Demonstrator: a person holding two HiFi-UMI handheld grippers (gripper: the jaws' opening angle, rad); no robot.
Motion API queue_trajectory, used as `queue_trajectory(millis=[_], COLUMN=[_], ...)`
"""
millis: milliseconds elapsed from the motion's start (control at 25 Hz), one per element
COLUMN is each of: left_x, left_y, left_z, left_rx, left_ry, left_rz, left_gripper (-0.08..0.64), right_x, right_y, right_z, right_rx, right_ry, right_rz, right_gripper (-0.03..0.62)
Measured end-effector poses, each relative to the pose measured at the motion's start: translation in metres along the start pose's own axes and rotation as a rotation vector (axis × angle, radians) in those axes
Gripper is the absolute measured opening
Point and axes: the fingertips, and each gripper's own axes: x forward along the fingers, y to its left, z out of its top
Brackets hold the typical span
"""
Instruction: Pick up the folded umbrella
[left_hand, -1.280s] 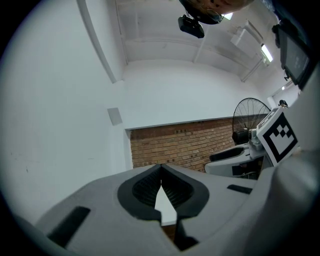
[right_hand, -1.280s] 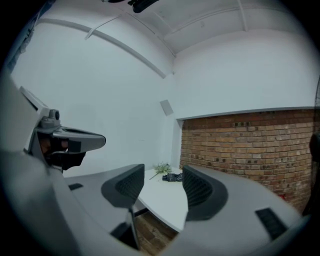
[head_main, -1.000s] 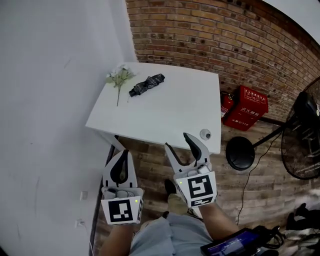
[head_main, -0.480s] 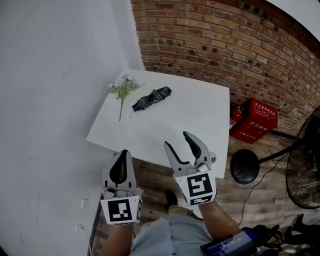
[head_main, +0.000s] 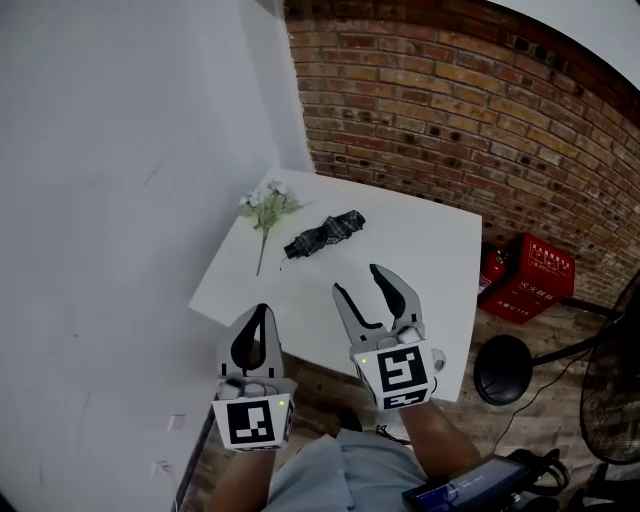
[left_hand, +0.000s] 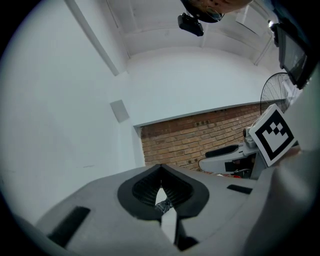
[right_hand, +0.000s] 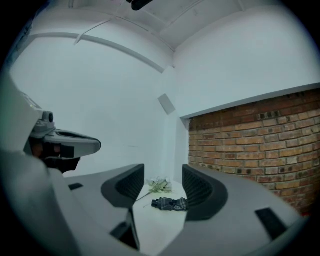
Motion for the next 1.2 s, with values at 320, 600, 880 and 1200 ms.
queue_trajectory(millis=[320, 600, 880, 1200], left_x=[0.018, 0.042, 0.085, 0.134], left_y=[0.026, 0.045, 0.072, 0.093], left_z=[-0.007, -0.021, -0.046, -0.081], left_rx=[-0.006, -0.029, -0.057, -0.091], left_ry=[-0.007, 0.002, 0.036, 0.082], left_rz=[0.05, 0.044, 0.005, -0.055], left_gripper=[0.006, 0.006, 0.006, 0.006], right_x=[0.035, 0.065, 0.11, 0.162], right_y=[0.008, 0.011, 0.008, 0.003], right_z=[0.0, -0.008, -0.027, -0.058], right_rx=[-0.021, -0.033, -0.027, -0.009], right_ry=[-0.002, 0.025, 0.078, 0.156], right_rz=[0.049, 0.056, 0.028, 0.001], right_gripper=[0.241, 0.241, 0.241, 0.242])
